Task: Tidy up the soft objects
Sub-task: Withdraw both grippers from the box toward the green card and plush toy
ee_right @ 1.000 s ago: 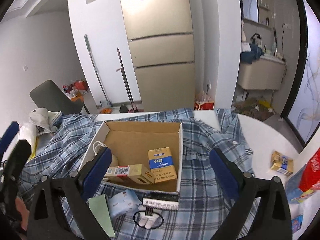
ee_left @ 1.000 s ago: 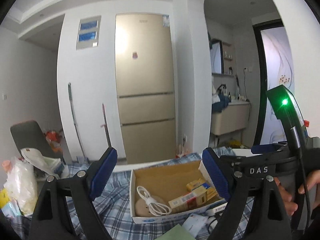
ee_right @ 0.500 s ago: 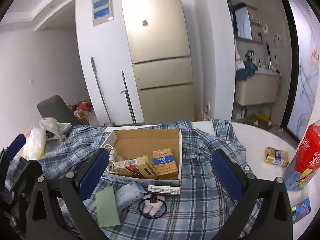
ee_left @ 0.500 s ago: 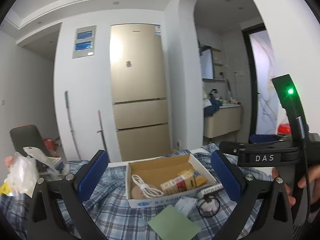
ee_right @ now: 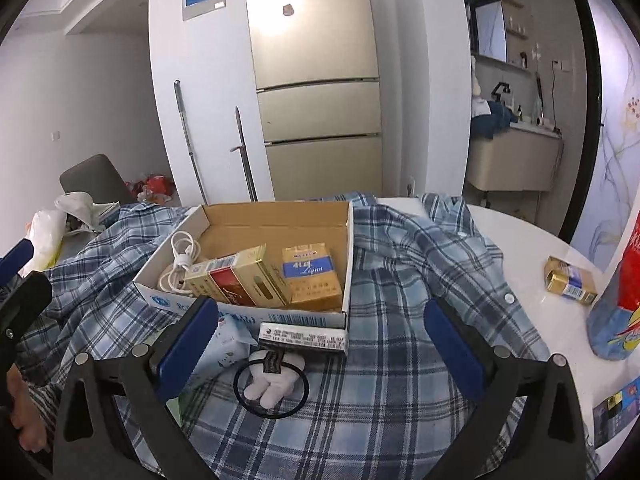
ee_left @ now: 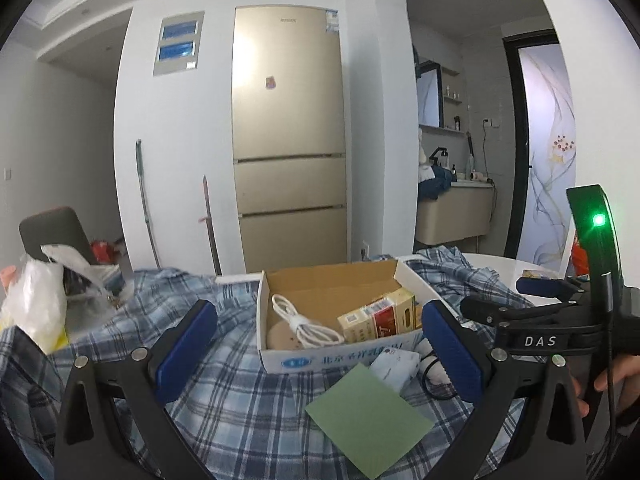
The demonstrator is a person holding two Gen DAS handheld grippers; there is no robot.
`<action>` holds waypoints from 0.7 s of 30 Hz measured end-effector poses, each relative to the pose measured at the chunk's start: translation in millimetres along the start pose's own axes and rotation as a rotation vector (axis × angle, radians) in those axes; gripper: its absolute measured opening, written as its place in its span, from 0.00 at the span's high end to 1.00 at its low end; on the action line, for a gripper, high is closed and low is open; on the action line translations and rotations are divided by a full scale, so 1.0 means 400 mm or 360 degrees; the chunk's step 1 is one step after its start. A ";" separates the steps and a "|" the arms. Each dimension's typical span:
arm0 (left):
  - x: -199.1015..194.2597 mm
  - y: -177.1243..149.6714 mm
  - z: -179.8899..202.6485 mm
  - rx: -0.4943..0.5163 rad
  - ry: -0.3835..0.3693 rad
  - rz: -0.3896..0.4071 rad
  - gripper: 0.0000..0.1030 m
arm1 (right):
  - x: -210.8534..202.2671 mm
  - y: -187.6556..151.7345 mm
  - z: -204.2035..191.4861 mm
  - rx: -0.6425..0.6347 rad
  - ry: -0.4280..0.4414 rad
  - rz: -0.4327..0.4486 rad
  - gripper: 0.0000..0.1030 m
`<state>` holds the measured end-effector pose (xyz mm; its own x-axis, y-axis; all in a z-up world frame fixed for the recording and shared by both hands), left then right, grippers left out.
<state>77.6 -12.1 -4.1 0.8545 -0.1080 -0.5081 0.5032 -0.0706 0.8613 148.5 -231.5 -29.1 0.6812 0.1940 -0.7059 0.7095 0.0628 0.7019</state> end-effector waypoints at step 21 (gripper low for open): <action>0.049 -0.004 -0.017 -0.0041 -0.0038 -0.0203 0.00 | 0.016 -0.006 -0.012 -0.0044 0.0101 -0.0105 0.01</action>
<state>94.5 -7.3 -15.6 0.7803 -0.1235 -0.6130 0.6108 -0.0597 0.7895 150.3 -225.7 -34.8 0.6195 0.2503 -0.7440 0.7467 0.1044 0.6569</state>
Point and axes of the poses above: each gripper's, at about its wrist camera, not at the fingertips, and x roughly the way its jaws point, z to its right, y to its top, the point moved 1 cm from there along x, roughly the way its jaws point, and after that the axes turned 13 degrees about -z, right-handed, at the moved point
